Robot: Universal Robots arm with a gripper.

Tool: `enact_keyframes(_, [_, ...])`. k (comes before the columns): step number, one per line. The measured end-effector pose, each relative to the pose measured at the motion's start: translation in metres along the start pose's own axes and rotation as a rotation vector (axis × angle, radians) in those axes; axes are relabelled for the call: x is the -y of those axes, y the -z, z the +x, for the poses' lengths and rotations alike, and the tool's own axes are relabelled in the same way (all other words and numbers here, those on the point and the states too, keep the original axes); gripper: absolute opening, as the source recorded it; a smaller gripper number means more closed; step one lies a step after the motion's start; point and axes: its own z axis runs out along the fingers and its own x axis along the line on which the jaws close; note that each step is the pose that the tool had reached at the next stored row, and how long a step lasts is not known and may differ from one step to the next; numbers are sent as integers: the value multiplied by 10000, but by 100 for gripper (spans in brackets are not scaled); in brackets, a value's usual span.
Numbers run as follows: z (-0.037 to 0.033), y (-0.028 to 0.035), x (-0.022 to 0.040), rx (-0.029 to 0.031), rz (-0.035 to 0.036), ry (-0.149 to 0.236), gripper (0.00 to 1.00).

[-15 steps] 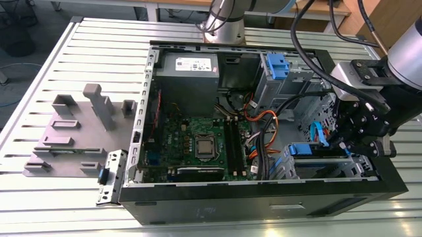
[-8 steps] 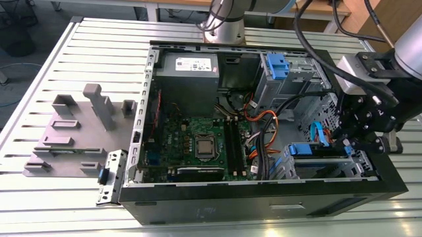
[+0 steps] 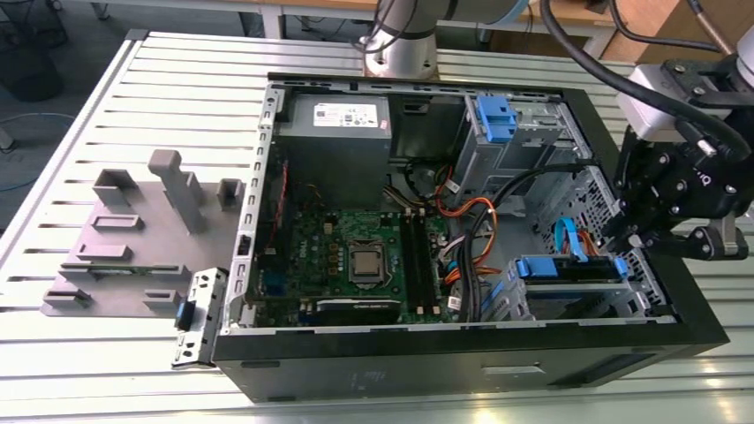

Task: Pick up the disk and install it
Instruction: 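Insert the second disk wire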

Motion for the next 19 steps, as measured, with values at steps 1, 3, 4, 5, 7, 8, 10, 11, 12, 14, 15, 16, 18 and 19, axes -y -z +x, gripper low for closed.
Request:
enact_keyframes(1, [0, 6, 0, -1, 0, 0, 24])
enact_keyframes(3, [0, 5, 0, 2, 0, 0, 24])
enact_keyframes(4, [0, 6, 0, 2, 0, 0, 24])
enact_keyframes(5, [0, 6, -2, 2, 0, 1, 24])
enact_keyframes(7, [0, 6, -17, 1, 1, 0, 24])
enact_keyframes(8, [0, 6, -27, -1, 0, 0, 24])
enact_keyframes(10, [0, 5, -48, 1, 0, 0, 24])
enact_keyframes(11, [0, 6, -59, 0, 0, 0, 24])
enact_keyframes(12, [0, 6, -70, 0, 1, 0, 24])
enact_keyframes(14, [1, 6, -77, 0, 1, 1, 24])
enact_keyframes(15, [0, 15, -76, -3, 0, 1, 24])
enact_keyframes(16, [-1, 28, -76, -3, 0, 1, 24])
enact_keyframes(18, [-1, 35, -76, 1, 1, 1, 24])
enact_keyframes(19, [-1, 35, -77, 1, 0, 1, 24])
